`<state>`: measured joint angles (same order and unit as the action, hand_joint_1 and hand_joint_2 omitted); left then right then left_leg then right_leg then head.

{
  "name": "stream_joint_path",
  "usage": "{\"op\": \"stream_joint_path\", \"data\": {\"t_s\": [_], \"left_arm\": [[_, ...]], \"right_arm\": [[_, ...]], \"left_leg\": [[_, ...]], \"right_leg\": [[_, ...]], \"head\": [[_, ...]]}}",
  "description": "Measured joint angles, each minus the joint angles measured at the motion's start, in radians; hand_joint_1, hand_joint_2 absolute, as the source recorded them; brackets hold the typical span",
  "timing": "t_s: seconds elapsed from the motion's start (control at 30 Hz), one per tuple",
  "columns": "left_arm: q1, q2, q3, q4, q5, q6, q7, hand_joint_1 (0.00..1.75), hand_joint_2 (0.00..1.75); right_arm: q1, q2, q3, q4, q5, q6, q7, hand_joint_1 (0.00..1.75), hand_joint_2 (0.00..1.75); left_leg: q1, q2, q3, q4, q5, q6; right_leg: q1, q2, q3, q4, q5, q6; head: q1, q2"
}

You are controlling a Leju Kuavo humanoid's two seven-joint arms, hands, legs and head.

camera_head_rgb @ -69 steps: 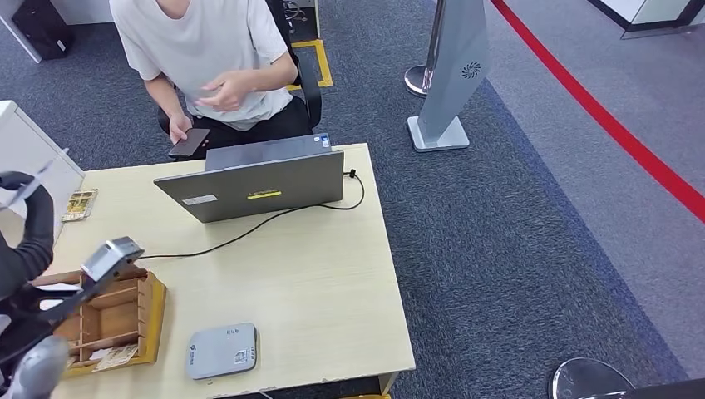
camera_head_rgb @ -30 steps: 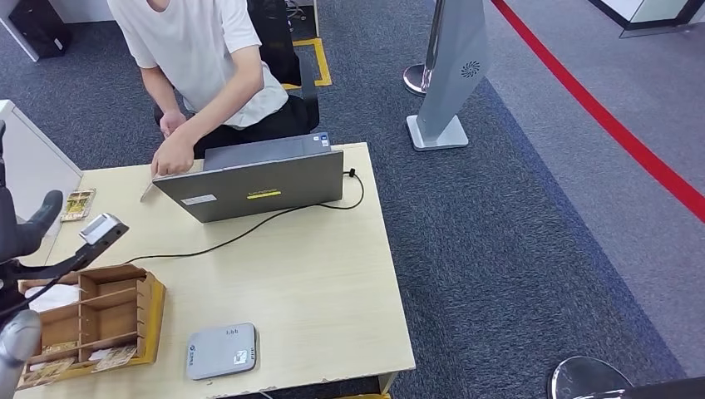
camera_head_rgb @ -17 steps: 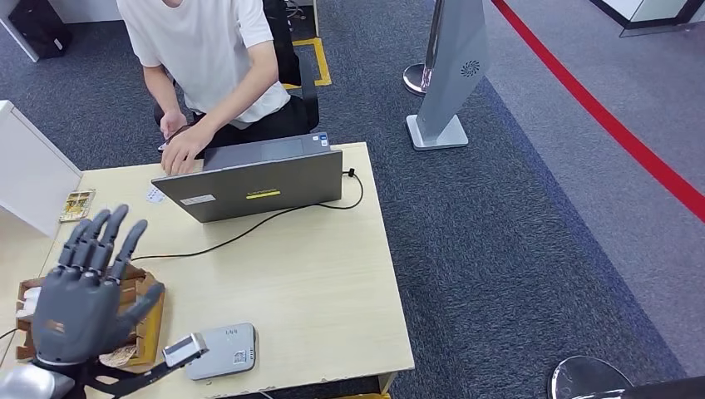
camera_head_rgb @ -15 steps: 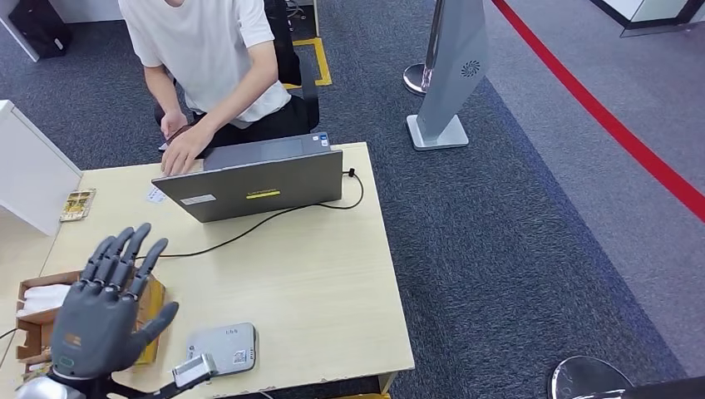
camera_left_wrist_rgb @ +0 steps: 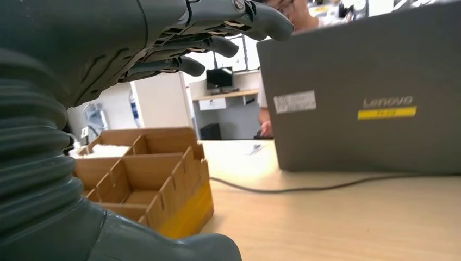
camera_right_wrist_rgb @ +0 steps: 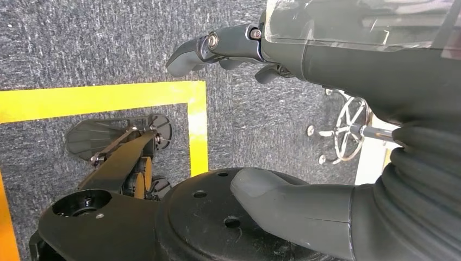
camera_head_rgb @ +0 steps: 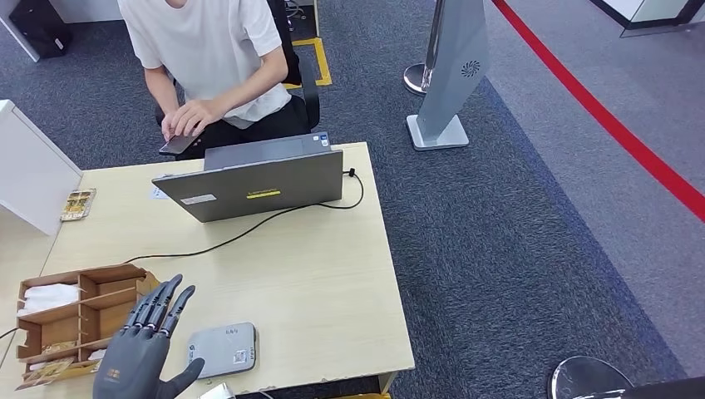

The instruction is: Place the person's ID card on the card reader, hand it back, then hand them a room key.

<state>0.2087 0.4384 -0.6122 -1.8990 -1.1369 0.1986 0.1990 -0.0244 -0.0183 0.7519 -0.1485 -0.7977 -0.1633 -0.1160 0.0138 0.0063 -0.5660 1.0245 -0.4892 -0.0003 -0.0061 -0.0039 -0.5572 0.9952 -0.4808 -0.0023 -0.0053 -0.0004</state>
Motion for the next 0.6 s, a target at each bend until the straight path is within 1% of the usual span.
{"op": "stream_joint_path", "data": {"t_s": [0.13,0.37,0.6], "left_arm": [[0.005,-0.009,-0.006,0.031,-0.008,0.004,0.041,0.0,1.75],[0.026,-0.025,-0.006,0.072,-0.029,0.028,0.165,0.0,1.75],[0.057,-0.026,-0.004,0.089,-0.009,0.049,0.223,0.0,1.75]], "right_arm": [[-0.002,0.0,0.0,0.002,0.0,-0.001,0.005,0.0,1.75],[-0.004,0.0,0.0,0.007,-0.004,-0.005,0.016,0.0,1.75],[-0.004,0.001,0.0,0.013,-0.01,-0.013,0.02,0.0,1.75]], "left_leg": [[0.0,0.0,0.0,0.0,0.0,0.0],[0.0,0.0,0.0,0.0,0.0,0.0],[0.0,0.0,0.0,0.0,0.0,0.0]], "right_leg": [[0.0,0.0,0.0,0.0,0.0,0.0],[0.0,0.0,0.0,0.0,0.0,0.0],[0.0,0.0,0.0,0.0,0.0,0.0]], "head": [[0.0,0.0],[0.0,0.0],[0.0,0.0]]}}
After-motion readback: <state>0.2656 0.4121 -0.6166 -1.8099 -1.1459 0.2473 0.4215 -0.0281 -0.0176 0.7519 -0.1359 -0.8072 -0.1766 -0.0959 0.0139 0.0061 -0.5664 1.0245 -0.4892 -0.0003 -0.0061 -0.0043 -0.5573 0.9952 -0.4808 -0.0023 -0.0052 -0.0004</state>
